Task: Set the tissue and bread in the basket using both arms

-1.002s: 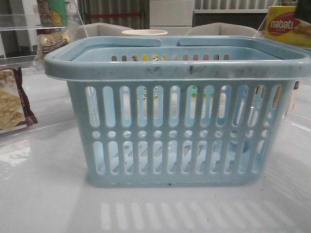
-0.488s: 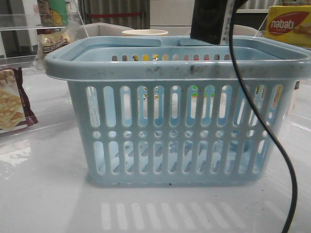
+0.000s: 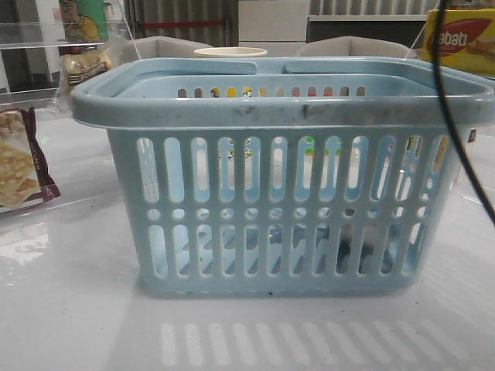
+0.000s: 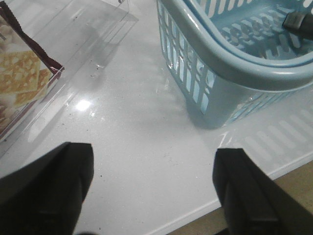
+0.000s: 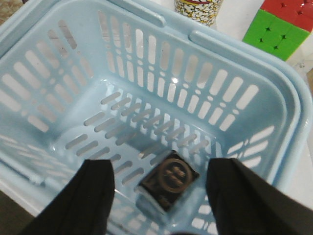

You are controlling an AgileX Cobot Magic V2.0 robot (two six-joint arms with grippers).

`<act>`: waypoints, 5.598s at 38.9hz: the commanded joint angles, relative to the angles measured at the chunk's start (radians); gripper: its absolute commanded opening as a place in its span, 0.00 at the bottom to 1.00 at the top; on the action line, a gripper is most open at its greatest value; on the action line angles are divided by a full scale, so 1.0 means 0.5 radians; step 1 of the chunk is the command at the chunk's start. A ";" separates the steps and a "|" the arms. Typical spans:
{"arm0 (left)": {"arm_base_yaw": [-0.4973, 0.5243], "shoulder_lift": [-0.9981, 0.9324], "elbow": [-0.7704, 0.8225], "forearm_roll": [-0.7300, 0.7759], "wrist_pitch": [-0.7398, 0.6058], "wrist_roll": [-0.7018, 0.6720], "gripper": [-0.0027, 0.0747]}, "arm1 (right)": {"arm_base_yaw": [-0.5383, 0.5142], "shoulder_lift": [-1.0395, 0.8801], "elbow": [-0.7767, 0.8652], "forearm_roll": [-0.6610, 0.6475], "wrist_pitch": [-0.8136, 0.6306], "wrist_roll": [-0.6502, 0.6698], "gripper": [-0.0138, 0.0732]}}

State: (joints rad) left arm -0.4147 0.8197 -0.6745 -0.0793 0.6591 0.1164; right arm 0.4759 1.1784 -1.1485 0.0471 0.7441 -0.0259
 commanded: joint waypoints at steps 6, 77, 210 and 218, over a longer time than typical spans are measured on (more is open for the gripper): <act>-0.014 -0.005 -0.069 -0.010 -0.149 -0.015 0.76 | 0.001 -0.536 0.364 -0.027 -0.120 -0.021 0.73; 0.545 2.002 -1.998 0.253 -0.237 -0.014 0.76 | 0.001 -1.021 0.747 -0.027 0.040 -0.021 0.73; -0.456 -0.429 -0.111 -0.266 0.143 0.242 0.62 | 0.001 -1.021 0.747 -0.027 0.125 -0.021 0.73; -0.456 -0.400 -0.111 -0.259 0.084 0.242 0.56 | 0.001 -1.021 0.747 -0.027 0.127 -0.021 0.71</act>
State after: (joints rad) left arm -0.6358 0.6085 -0.7031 -0.1978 0.7930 0.2481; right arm 0.4759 0.6722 -0.7503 0.0433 0.8633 -0.0314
